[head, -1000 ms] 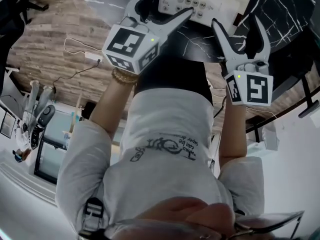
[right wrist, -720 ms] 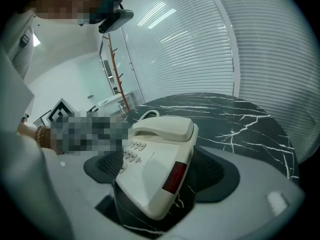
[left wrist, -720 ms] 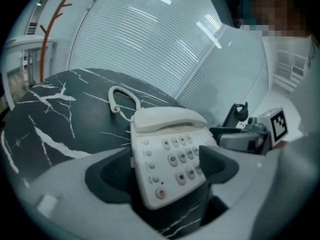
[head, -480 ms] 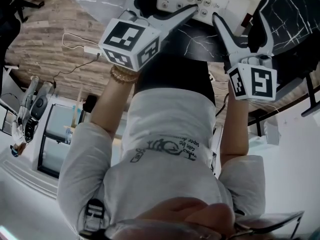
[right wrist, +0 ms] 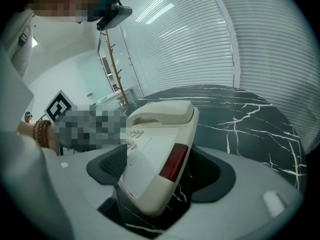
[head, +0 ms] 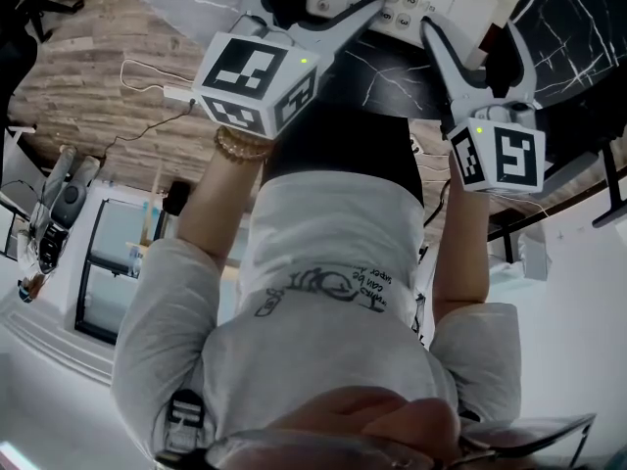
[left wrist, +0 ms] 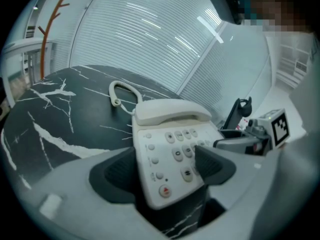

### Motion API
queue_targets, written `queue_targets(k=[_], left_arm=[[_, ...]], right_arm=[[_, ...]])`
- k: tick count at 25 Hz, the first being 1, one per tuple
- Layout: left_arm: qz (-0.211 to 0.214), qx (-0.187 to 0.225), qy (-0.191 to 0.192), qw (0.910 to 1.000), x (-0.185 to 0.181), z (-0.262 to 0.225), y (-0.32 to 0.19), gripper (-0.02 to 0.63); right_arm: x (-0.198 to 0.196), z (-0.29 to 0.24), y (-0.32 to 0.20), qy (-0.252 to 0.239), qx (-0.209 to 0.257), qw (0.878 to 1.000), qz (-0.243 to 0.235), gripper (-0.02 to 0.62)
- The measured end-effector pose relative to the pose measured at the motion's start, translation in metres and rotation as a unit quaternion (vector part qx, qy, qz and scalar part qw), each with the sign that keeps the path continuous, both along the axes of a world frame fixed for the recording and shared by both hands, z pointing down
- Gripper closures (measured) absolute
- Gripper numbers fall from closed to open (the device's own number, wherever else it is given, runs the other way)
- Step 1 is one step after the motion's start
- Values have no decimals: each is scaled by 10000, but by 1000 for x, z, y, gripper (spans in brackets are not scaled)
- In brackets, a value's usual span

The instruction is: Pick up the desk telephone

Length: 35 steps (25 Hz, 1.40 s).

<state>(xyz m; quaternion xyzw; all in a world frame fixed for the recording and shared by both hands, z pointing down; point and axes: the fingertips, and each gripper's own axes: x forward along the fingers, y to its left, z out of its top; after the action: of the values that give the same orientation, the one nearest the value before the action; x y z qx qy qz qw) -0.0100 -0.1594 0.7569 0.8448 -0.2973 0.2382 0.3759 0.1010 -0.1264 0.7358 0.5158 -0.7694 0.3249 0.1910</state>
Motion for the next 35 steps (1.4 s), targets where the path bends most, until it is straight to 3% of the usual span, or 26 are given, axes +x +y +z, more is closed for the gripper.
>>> queue_targets(k=[18,35], left_arm=[[-160,236,-72,9996,-2,-28,-2,242],[-59,1002,85,9949,19,-164,-20,245]], right_arm=[[-2,-21,2,-264,-29,9994,200,212],[18,-152,-10,-229,639,9971,339,212]])
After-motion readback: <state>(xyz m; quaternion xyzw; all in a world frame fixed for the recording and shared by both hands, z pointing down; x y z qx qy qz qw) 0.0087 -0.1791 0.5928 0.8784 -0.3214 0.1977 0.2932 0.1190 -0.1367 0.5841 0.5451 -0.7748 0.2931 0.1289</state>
